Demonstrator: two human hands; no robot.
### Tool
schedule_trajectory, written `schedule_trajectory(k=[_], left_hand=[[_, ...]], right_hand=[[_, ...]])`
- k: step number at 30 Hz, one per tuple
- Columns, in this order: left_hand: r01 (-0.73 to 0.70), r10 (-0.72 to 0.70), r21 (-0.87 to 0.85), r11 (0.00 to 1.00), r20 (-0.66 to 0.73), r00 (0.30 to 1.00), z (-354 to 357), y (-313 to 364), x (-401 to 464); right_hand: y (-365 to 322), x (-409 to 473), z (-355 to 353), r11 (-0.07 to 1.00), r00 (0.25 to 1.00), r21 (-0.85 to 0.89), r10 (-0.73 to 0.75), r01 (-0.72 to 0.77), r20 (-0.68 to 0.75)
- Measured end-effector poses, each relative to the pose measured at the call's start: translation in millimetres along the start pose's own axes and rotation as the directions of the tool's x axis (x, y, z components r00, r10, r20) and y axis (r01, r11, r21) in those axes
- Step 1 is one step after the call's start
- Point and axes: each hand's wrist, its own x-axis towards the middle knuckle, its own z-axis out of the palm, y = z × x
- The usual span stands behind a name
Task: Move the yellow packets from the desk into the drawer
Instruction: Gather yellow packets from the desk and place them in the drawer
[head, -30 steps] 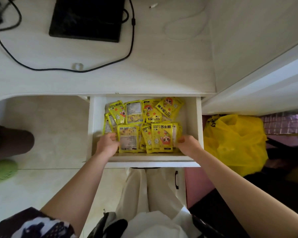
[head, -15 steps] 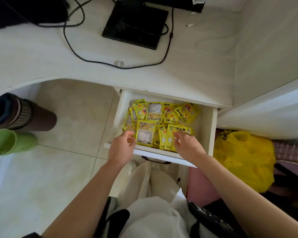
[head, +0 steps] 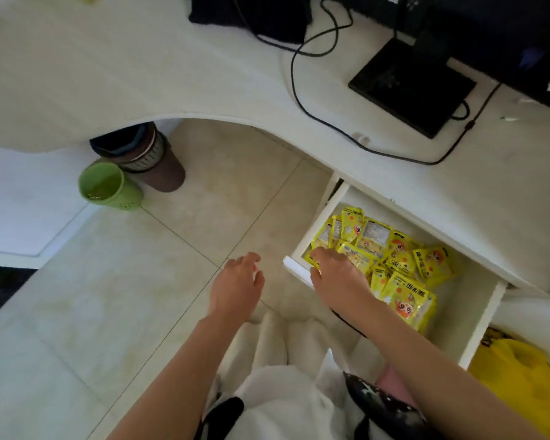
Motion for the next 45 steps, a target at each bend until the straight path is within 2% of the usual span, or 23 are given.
schedule_trajectory(k=[12, 21, 28, 37, 45], left_hand=[[0.119, -0.123, -0.047, 0.992, -0.104, 0.987, -105, -151, 39], [0.11, -0.111, -0.016, 0.994, -0.183, 0.977, -177, -217, 100], [0.126, -0.122, -0.002, 0.992, -0.258, 0.958, -231, -236, 169], [0.185, -0.188, -0.039, 0.982, -0.294, 0.937, -286, -239, 276], [0.188, -0.181, -0.012, 0.982, -0.344, 0.922, -327, -252, 368]], right_hand=[[-177, 62, 37, 0.985, 0.985, -0.093, -0.136, 0.146, 0.106], [-270, 129, 19, 0.973, 0.975, -0.07, -0.219, 0.221, 0.032], [-317, 207, -22, 0.954, 0.959, -0.099, -0.284, 0.282, -0.007], [-368, 323, -76, 0.903, 0.923, -0.197, -0.382, 0.382, 0.035], [-407, 421, -126, 0.88, 0.9, -0.193, -0.432, 0.434, 0.054]])
